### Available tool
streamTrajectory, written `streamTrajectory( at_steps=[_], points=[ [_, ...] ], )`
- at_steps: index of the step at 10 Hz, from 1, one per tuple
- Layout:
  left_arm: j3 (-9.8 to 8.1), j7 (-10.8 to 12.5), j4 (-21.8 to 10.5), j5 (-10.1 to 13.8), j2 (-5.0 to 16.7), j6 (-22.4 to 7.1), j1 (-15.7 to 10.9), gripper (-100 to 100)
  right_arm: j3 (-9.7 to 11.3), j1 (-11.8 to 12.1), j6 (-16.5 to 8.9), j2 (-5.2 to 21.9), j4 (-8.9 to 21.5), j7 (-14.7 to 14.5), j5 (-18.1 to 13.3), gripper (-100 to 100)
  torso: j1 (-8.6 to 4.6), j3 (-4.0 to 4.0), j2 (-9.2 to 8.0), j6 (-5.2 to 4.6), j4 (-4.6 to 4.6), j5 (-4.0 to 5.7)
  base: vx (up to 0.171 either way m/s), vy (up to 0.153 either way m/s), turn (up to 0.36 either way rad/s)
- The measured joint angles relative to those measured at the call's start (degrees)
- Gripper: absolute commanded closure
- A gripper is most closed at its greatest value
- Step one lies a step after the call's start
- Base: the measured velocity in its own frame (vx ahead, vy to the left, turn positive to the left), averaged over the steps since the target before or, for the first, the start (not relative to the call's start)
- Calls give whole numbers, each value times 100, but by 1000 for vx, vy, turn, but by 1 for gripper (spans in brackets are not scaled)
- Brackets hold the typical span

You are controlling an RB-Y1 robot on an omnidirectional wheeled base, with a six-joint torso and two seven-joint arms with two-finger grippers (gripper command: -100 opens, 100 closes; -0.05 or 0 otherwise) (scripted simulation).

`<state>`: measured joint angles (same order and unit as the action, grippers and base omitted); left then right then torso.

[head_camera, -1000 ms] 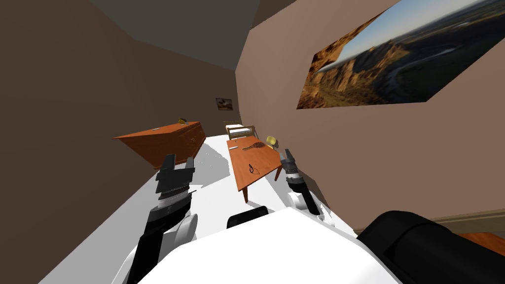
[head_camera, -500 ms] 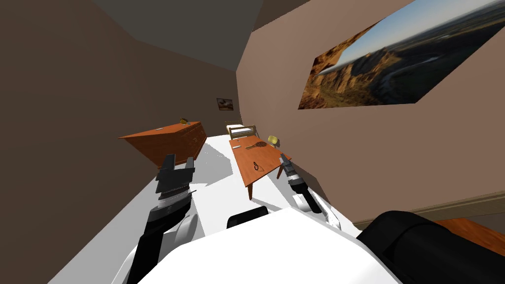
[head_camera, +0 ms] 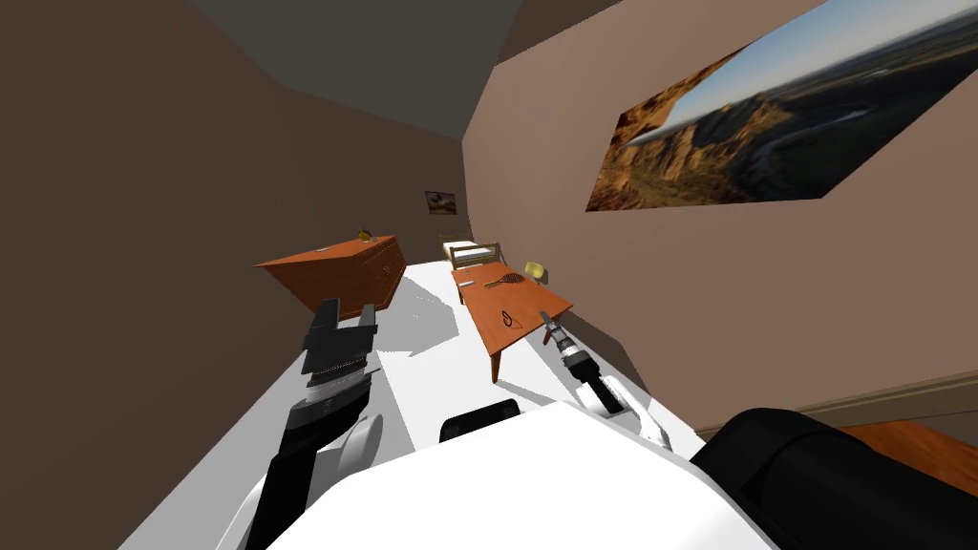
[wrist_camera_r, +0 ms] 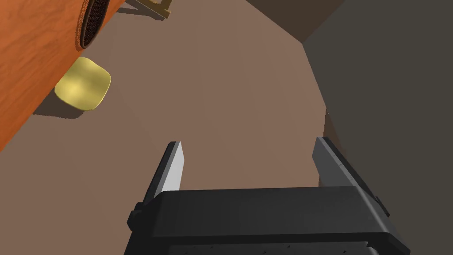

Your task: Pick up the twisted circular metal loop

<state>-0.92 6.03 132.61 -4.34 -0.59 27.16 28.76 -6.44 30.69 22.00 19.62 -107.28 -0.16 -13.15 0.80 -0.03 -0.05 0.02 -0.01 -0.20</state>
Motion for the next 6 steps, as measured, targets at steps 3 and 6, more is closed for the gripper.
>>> streamTrajectory(
  at_steps=[3, 6],
  points=[
    [0, 0, 0, 0, 1, 0, 0, 0, -56, 39, -359, 338, 395, 60, -416, -100, -21, 0, 0, 0, 0, 5, -10, 141, 70],
    [-1, 0, 0, 0, 1, 0, 0, 0, -65, 56, -466, 451, 747, 43, -691, -100, -49, 6, 11, 0, 2, 12, 16, 75, 42]
  ],
)
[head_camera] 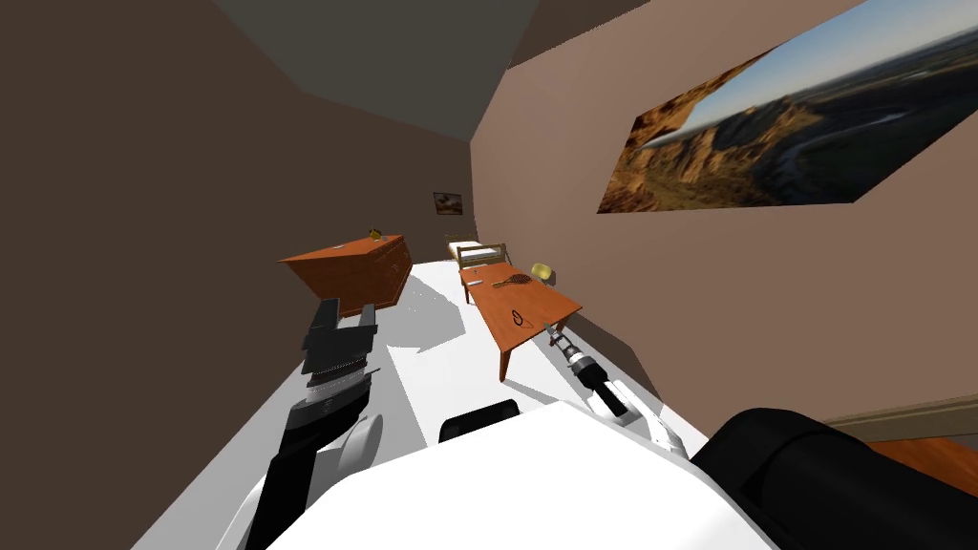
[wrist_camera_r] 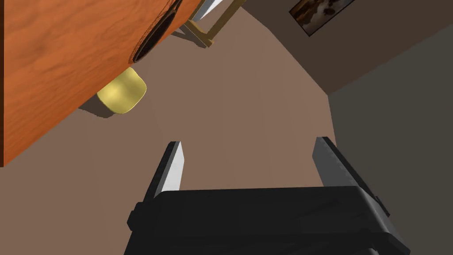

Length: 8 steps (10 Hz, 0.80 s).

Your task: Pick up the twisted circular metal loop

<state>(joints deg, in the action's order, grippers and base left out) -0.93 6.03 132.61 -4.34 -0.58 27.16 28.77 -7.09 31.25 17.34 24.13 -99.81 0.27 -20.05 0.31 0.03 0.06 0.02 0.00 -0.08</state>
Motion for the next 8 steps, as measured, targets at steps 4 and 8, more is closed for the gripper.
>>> streamTrajectory(
  at_steps=[4, 8],
  points=[
    [0, 0, 0, 0, 0, 0, 0, 0, -9, 74, -181, 263, 559, 1, -438, -100, 6, 2, 4, -1, 1, -2, 29, 99, 85],
    [0, 0, 0, 0, 0, 0, 0, 0, 23, 70, -393, 584, 1179, 30, -885, -100, 8, 7, 13, 1, 2, -3, 53, 113, 164]
  ],
)
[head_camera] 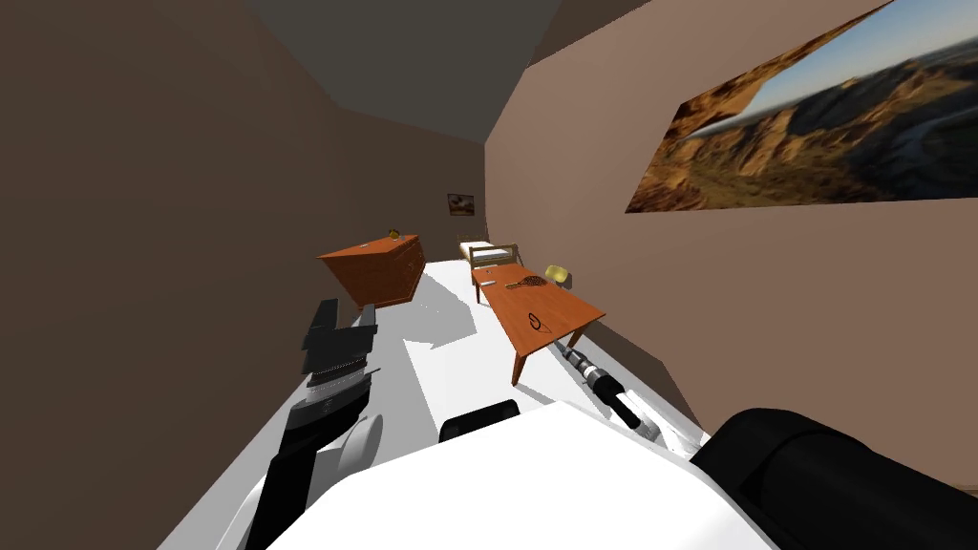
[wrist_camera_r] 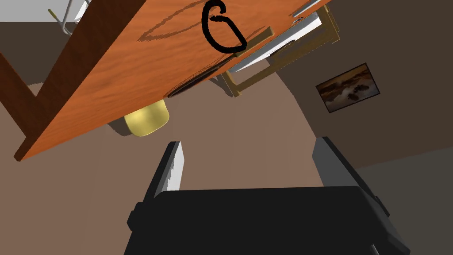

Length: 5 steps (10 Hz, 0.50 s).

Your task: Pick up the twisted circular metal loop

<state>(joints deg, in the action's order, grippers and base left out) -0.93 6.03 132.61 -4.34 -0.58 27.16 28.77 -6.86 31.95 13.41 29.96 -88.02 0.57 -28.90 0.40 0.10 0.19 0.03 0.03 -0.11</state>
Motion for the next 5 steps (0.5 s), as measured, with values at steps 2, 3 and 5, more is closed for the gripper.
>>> streamTrajectory(
  at_steps=[2, 3, 5],
  points=[
    [-1, 0, 0, 0, 0, 0, 1, 0, 63, 51, -164, 188, 345, 2, -287, -100, 1, 4, 7, -4, 2, -3, 82, 109, 117],
    [0, 0, 0, 0, 0, 0, 0, 0, 106, 133, -311, 277, 429, 25, -451, -100, 0, 6, 9, 0, 2, -1, 63, 87, 80],
    [0, 0, 0, 0, 0, 0, 0, 0, 114, 78, -353, 383, 857, -1, -713, -100, -9, 1, 2, 1, 0, 1, 79, 101, 250]
  ],
)
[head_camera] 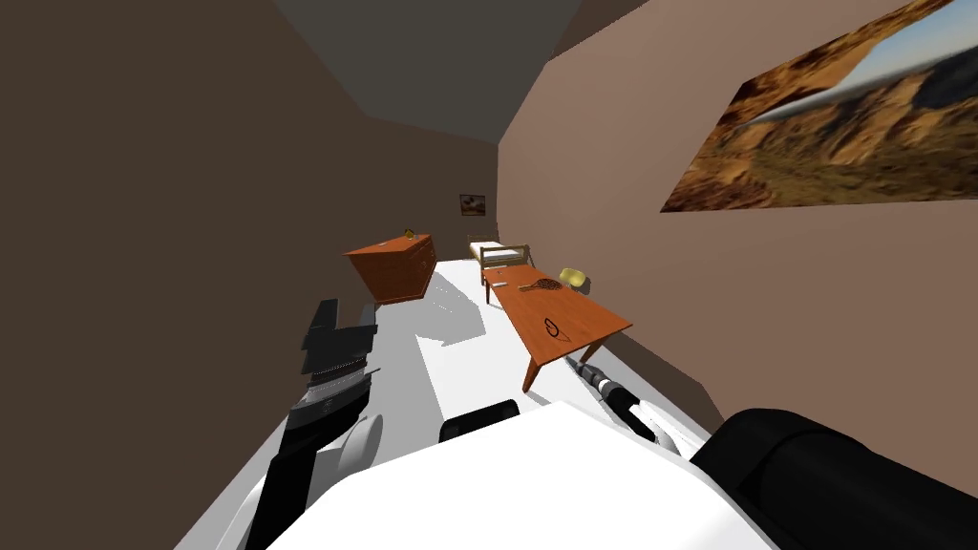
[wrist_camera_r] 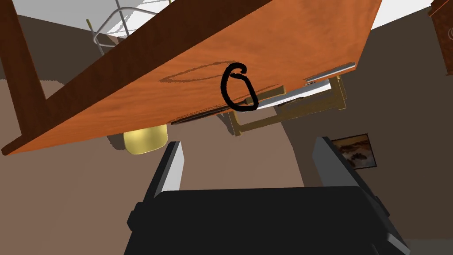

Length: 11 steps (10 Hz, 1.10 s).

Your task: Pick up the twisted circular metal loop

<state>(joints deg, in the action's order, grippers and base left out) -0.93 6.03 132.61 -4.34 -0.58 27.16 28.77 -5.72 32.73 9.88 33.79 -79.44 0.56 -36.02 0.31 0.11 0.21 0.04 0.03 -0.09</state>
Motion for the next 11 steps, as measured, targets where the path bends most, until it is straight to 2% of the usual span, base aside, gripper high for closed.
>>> streamTrajectory(
  at_steps=[1, 2, 4, 5, 6, 7, 8, 9, 10, 11],
  points=[
    [0, 0, 0, 0, 0, 0, 0, 0, 45, 46, -110, 17, 190, -54, -217, -100, 7, 5, 8, 0, 2, -1, 85, 71, 92],
    [-1, 0, 0, 0, 0, 0, 1, 0, 75, 129, -215, 99, 259, -43, -320, -100, -3, 3, 4, -6, 2, -1, 95, 68, 168],
    [-1, 0, 0, 0, 0, 0, 1, 0, 160, 80, -353, 316, 625, 28, -544, -100, -12, 3, 4, -4, 2, 2, 86, 59, 167],
    [0, 0, 0, 0, 0, 0, 0, 0, 284, 191, -512, 577, 667, 146, -619, -100, -9, 4, 6, 0, 1, -1, 74, 41, 90],
    [-1, 0, 0, 0, 1, 0, 1, 0, 249, 166, -526, 550, 859, 133, -724, -100, -14, 1, 0, -6, 1, 3, 89, 30, 170],
    [-1, 0, 0, 0, 1, 0, 1, 0, 216, 332, -531, 642, 917, 118, -849, -100, -18, 1, 2, -3, 1, 1, 72, 30, 125],
    [-1, 0, 0, 0, 1, 0, 1, 0, 205, 299, -541, 624, 1081, 83, -952, -100, -18, 0, -2, -4, 0, 4, 84, 56, 262],
    [0, 0, 0, 0, 0, 0, 0, 0, 134, 229, -490, 589, 1389, -8, -1140, -100, -11, 2, 3, 0, 0, 2, 76, 37, 83],
    [-1, 0, 0, 0, 1, 0, 1, 0, 202, 281, -554, 681, 1436, 12, -1188, -100, -14, 0, -2, -7, 1, 1, 100, 44, 172],
    [-1, 0, 0, 0, 1, 0, 1, 0, 142, 284, -538, 730, 1712, -10, -1332, -100, -13, 3, 5, -2, 1, 2, 83, 26, 103]
  ],
)
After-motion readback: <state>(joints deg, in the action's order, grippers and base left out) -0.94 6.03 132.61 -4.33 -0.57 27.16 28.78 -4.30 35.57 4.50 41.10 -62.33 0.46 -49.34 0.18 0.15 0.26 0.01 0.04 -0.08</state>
